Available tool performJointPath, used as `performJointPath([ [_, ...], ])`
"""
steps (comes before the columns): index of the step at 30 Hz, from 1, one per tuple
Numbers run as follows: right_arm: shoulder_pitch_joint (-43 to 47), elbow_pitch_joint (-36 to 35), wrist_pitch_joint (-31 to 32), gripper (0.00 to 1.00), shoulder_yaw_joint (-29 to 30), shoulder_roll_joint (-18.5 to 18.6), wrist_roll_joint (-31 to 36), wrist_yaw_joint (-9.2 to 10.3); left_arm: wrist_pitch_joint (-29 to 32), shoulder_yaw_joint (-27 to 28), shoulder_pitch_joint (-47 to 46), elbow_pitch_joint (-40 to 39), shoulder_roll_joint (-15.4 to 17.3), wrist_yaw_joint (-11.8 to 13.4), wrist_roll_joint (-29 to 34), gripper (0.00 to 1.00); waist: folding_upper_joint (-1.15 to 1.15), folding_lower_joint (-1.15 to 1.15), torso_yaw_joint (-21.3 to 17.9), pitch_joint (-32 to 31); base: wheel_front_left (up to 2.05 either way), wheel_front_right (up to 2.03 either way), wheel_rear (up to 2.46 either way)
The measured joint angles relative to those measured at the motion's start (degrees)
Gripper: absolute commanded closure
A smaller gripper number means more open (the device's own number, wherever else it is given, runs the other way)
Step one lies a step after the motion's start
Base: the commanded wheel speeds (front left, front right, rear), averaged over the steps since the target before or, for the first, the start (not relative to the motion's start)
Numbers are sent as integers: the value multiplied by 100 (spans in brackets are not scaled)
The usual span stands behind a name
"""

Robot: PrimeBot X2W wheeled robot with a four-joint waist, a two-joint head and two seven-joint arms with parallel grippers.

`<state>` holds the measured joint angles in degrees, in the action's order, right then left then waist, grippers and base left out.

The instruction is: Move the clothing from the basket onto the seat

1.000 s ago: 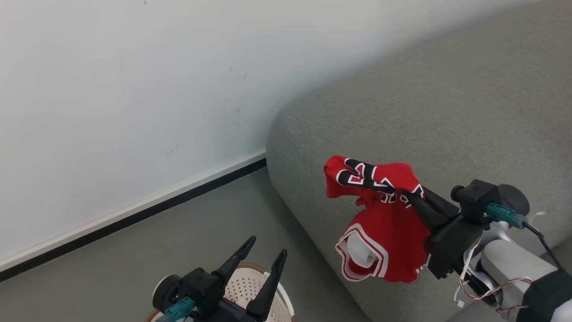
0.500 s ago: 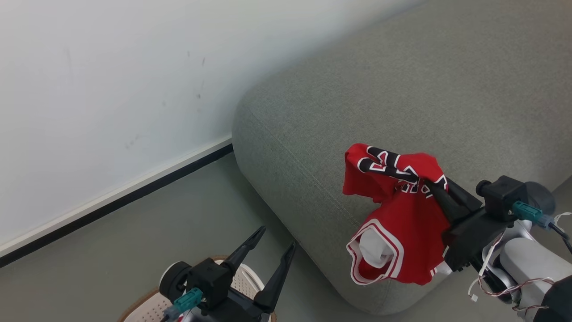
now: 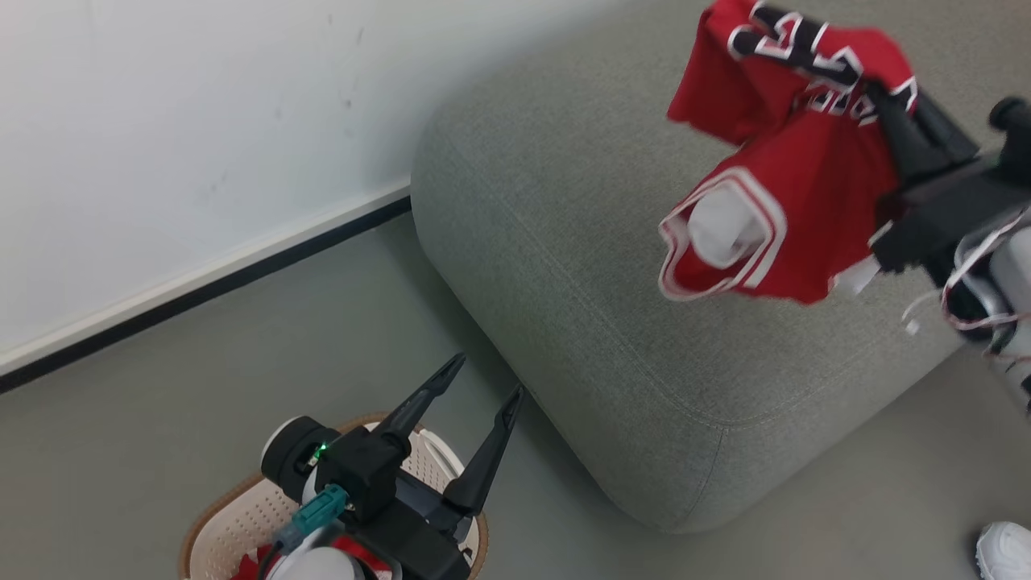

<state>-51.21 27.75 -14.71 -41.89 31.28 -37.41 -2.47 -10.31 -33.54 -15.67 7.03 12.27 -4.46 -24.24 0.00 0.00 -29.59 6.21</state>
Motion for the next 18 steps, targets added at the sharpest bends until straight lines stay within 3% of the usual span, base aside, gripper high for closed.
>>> performJointPath([
  [8,-1362,812,0,100,626,87,-65,-57,225,-11,-384,-510,121,19,211,0,0,1,283,571,0,0,0],
  [18,-2209,1439,-1,100,1259,368,-307,-25,545,116,-701,-1278,453,98,450,0,0,1,840,1320,0,0,0],
])
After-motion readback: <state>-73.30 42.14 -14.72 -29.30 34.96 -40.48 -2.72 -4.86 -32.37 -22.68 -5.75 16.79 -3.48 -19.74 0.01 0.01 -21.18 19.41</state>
